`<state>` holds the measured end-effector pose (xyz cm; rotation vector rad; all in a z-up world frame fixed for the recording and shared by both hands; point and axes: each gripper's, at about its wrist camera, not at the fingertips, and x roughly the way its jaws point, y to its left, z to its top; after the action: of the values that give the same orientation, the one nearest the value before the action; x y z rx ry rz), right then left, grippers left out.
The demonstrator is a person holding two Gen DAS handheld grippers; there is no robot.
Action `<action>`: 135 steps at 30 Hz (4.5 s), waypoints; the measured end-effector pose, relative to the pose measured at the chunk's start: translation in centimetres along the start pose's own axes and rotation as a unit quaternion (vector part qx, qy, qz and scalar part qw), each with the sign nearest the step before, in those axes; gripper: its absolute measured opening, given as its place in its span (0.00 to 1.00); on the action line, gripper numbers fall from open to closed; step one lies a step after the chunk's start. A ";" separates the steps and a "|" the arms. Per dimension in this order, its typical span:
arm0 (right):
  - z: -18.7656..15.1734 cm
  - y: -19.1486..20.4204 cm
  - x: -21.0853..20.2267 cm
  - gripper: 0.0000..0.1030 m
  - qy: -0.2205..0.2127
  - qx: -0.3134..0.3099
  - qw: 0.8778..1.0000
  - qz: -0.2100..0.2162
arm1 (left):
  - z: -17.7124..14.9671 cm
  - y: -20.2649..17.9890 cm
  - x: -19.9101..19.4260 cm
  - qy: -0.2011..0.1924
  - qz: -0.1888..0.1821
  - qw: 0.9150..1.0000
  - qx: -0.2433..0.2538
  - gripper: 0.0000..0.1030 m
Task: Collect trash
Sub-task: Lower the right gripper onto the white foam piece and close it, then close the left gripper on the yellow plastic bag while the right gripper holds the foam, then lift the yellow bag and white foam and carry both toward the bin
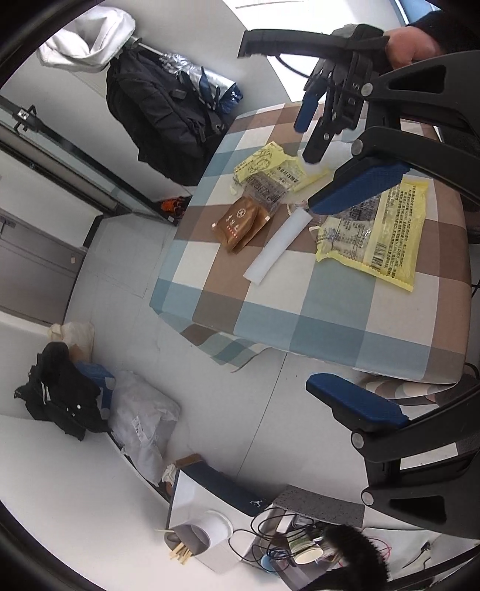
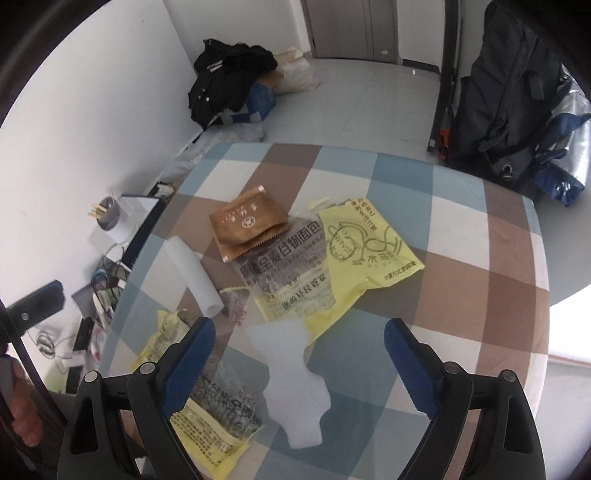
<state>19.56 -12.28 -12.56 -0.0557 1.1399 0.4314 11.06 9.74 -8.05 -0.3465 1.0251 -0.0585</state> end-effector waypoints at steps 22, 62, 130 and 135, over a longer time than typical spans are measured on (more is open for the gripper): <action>-0.7 1.5 -0.3 0.34 -0.006 -0.070 0.997 -0.012 | -2.0 0.0 2.7 0.063 -0.007 0.997 0.036 0.83; -2.9 -7.9 -8.0 0.34 -0.071 0.044 0.996 0.017 | -7.3 -7.1 6.2 0.089 0.056 0.965 0.241 0.62; -6.7 -11.0 -15.0 0.34 -0.169 0.142 0.974 0.053 | -5.9 -10.6 -1.1 0.046 -0.098 0.977 0.183 0.02; -7.2 -11.4 -16.0 0.34 -0.180 0.143 0.971 0.063 | -6.0 -11.4 -2.1 0.033 -0.094 0.978 0.184 0.02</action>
<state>11.94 -29.46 -3.42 0.3370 0.8383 0.3682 6.15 -2.17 -5.58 -0.1018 1.0210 -0.4288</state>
